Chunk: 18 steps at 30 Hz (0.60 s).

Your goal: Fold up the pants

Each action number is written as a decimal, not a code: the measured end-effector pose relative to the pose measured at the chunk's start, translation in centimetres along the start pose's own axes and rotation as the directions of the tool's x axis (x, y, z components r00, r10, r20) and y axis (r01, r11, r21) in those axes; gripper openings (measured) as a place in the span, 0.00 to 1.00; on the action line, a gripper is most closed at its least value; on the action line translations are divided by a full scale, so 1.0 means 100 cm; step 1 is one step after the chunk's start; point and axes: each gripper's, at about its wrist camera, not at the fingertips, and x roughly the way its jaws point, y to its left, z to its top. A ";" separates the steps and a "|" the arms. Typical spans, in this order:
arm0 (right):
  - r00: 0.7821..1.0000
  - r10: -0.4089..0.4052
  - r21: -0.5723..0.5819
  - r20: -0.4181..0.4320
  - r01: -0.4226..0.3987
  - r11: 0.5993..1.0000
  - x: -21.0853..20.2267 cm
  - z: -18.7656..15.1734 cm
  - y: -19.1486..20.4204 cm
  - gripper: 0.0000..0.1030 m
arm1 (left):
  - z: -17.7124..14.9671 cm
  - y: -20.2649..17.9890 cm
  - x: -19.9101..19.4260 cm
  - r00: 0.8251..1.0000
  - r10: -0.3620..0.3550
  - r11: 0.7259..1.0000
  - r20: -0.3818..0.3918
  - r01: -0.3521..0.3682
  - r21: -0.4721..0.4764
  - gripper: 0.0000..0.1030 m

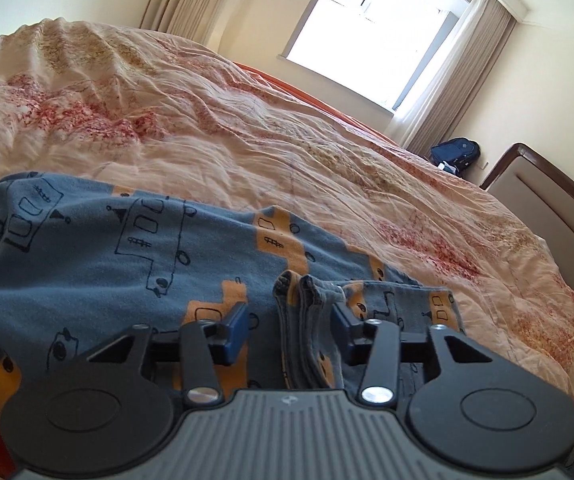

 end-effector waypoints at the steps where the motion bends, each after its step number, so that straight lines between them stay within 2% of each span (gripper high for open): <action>1: 1.000 -0.013 0.001 0.012 0.013 1.000 -0.004 0.000 -0.004 0.86 | 0.001 -0.001 0.000 1.000 0.024 1.000 0.006 -0.024 0.005 0.68; 2: 0.999 -0.028 0.004 0.024 0.028 1.000 -0.008 -0.001 -0.009 0.90 | 0.001 -0.003 -0.001 0.998 0.057 0.998 0.021 -0.057 0.012 0.80; 3: 0.998 -0.042 0.009 0.035 0.042 0.999 -0.012 -0.001 -0.013 0.93 | 0.000 -0.005 -0.001 0.995 0.090 0.996 0.041 -0.091 0.022 0.88; 5: 0.995 -0.075 0.027 0.062 0.074 0.997 -0.020 -0.003 -0.025 0.99 | -0.003 -0.011 0.000 0.988 0.137 0.988 0.072 -0.141 0.057 0.95; 7: 0.987 -0.145 0.036 0.070 0.143 0.989 -0.022 -0.005 -0.037 0.99 | -0.006 -0.018 0.005 0.980 0.177 0.976 0.095 -0.187 0.110 0.97; 12: 0.948 -0.315 0.037 0.044 0.313 0.949 -0.010 -0.010 -0.071 0.99 | -0.016 -0.035 0.025 0.954 0.277 0.931 0.114 -0.296 0.216 0.99; 16: 0.916 -0.400 0.005 0.011 0.400 0.917 0.009 -0.011 -0.098 0.99 | -0.014 -0.029 0.033 0.955 0.283 0.940 0.094 -0.296 0.171 1.00; 18: 0.909 -0.417 0.007 0.025 0.417 0.909 0.018 -0.008 -0.115 0.99 | -0.013 -0.025 0.035 0.958 0.275 0.947 0.082 -0.285 0.148 1.00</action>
